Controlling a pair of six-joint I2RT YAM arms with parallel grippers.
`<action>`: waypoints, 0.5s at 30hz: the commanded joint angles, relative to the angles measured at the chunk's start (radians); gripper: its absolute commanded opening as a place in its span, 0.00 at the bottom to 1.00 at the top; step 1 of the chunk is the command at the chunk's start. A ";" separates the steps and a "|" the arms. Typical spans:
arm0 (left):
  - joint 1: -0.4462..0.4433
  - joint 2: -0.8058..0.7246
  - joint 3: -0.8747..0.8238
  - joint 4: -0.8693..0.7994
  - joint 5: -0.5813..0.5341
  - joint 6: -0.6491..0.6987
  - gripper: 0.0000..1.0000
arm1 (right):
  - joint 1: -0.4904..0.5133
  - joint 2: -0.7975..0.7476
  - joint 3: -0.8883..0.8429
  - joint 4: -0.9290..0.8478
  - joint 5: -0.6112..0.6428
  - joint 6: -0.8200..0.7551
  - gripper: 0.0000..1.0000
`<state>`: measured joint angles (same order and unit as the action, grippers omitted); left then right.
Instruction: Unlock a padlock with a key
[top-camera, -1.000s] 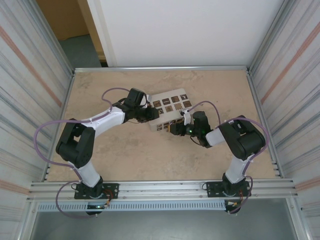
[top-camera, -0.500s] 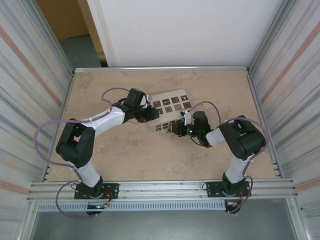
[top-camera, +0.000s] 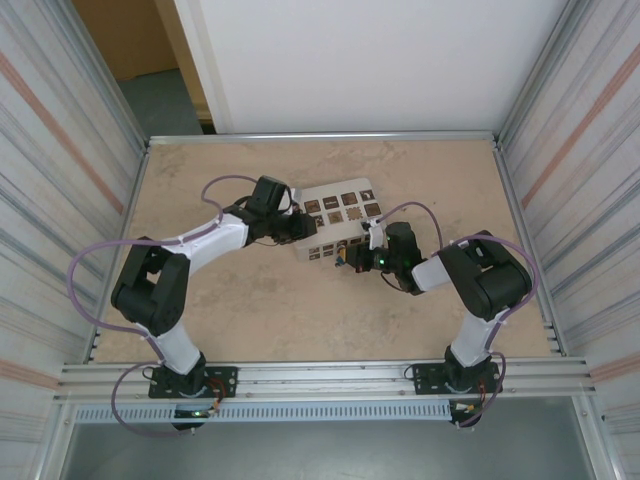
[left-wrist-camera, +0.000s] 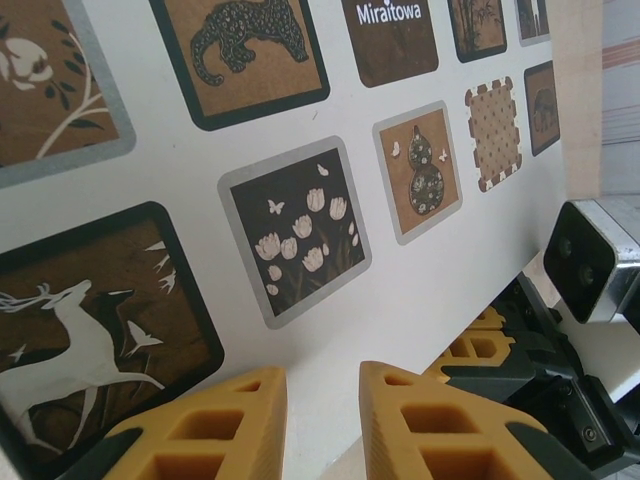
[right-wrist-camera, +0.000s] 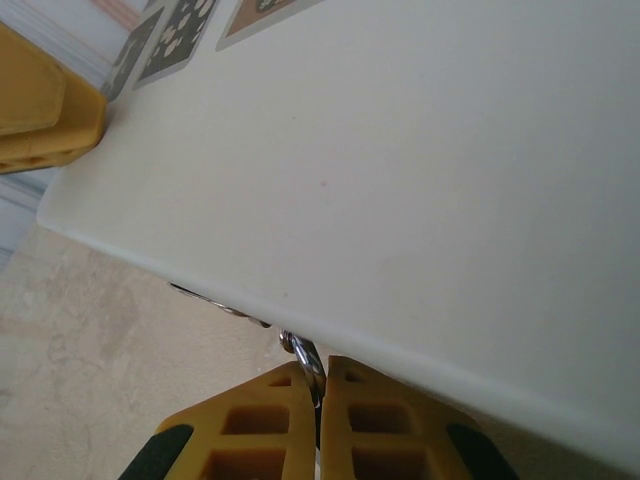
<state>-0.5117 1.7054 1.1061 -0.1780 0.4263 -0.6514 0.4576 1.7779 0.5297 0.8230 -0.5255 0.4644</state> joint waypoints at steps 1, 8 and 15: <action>-0.002 -0.007 -0.049 -0.034 0.007 0.001 0.25 | -0.005 -0.021 -0.016 0.060 0.030 0.056 0.00; -0.005 -0.023 -0.087 -0.029 0.008 -0.002 0.25 | -0.010 -0.011 -0.008 0.089 0.054 0.142 0.00; -0.005 -0.029 -0.129 -0.012 -0.001 -0.007 0.25 | -0.007 0.029 0.002 0.161 0.091 0.250 0.00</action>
<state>-0.5117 1.6680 1.0317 -0.0860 0.4263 -0.6529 0.4572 1.7863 0.5179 0.8856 -0.4782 0.6399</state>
